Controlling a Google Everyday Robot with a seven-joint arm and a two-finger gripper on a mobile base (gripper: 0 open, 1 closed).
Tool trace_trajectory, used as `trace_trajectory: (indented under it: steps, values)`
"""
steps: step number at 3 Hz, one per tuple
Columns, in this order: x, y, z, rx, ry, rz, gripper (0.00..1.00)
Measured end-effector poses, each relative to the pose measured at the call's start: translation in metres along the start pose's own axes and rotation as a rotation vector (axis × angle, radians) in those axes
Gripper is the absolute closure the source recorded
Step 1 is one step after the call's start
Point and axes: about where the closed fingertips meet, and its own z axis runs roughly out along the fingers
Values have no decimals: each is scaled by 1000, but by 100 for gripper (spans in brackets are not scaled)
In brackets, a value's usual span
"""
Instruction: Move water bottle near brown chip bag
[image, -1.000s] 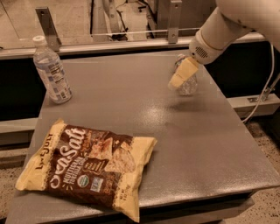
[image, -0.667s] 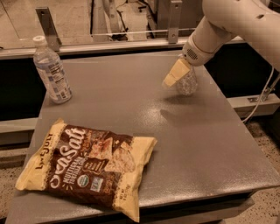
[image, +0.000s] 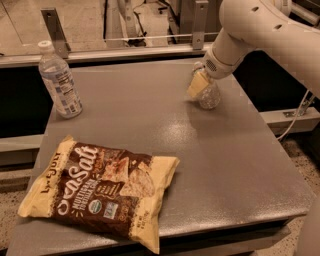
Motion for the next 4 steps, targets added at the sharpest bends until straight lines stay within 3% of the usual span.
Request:
trace_trajectory:
  steps: [1,2,3,4]
  values:
    - [3,-2,1,24,-3,1,65]
    - [-2,0,-12,30,-33,-58,90]
    - [-7,3,-34,10,-66,-178,100]
    - [-1,15,-55,-54,-99,-320,100]
